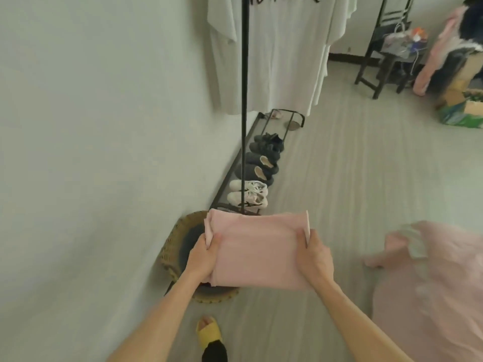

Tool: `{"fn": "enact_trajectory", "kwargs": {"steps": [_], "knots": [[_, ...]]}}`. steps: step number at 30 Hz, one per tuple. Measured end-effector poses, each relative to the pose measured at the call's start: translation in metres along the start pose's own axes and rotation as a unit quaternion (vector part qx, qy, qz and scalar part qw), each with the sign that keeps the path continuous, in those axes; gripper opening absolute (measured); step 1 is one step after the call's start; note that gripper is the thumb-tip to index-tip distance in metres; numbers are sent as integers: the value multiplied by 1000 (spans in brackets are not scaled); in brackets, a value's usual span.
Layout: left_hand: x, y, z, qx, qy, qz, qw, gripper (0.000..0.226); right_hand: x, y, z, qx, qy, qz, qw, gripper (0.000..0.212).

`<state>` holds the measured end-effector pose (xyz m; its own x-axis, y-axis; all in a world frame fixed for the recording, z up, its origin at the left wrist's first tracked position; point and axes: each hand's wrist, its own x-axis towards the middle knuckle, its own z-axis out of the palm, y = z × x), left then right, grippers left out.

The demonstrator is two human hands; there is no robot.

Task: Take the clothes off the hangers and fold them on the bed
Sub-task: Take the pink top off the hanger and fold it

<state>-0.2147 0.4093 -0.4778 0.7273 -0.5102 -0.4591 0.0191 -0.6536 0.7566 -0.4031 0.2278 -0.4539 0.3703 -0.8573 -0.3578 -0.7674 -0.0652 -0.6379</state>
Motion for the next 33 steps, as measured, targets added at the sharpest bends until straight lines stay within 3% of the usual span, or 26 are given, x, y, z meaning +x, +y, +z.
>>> {"fn": "enact_trajectory", "kwargs": {"steps": [6,11,17,22,26,33], "knots": [[114,-80,-85,28,-51,-99,993,58,45,-49,153,-1,-90,69,994,36],[184,-147,-93,65,-81,-180,978,64,69,-37,249,19,-157,165,973,37],[267,-244,-53,114,-151,-230,955,64,117,14,352,-7,-204,260,944,43],[332,-298,-3,137,-175,-254,941,56,171,62,432,-6,-193,335,922,38],[396,-345,42,141,-156,-265,941,46,224,103,500,17,-156,370,916,31],[489,-431,98,163,-153,-262,939,37,293,178,602,47,-136,395,907,43]]}}
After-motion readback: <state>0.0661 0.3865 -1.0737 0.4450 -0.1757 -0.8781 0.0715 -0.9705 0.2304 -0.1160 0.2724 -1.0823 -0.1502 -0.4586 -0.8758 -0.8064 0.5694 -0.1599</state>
